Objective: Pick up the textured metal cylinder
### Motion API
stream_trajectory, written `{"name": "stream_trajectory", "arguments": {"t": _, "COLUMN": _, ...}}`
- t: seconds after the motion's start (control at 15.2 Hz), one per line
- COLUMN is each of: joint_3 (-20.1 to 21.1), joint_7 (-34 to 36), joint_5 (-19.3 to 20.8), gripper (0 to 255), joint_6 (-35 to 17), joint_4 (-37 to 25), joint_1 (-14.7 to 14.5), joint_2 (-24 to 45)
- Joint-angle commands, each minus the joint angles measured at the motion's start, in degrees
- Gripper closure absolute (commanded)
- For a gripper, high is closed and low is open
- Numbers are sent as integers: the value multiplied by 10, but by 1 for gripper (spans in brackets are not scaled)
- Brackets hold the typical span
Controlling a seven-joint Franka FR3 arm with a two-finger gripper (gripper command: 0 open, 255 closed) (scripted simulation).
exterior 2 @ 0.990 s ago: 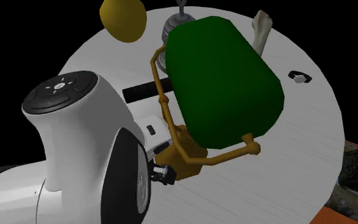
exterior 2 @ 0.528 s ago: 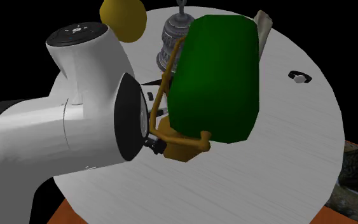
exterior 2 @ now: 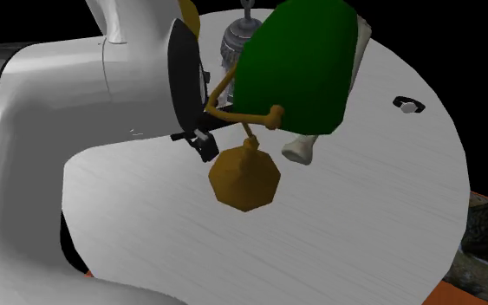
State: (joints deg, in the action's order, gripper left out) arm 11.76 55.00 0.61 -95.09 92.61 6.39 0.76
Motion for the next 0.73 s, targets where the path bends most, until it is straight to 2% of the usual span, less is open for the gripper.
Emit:
{"name": "stream_trajectory", "arguments": {"t": 0.0, "joint_3": -7, "joint_7": 37, "joint_5": 2, "gripper": 0, "joint_6": 4, "joint_4": -47, "joint_1": 7, "joint_2": 59}}
{"name": "stream_trajectory", "arguments": {"t": 0.4, "joint_3": -26, "joint_7": 135, "joint_5": 10, "gripper": 0, "joint_6": 39, "joint_4": -239, "joint_1": 9, "joint_2": 189}}
{"name": "stream_trajectory", "arguments": {"t": 0.46, "joint_3": -28, "joint_7": 138, "joint_5": 10, "gripper": 0, "joint_6": 40, "joint_4": -246, "joint_1": 9, "joint_2": 193}}
{"name": "stream_trajectory", "arguments": {"t": 0.66, "joint_3": -28, "joint_7": 137, "joint_5": 8, "gripper": 0, "joint_6": 12, "joint_4": -209, "joint_1": 10, "joint_2": 184}}
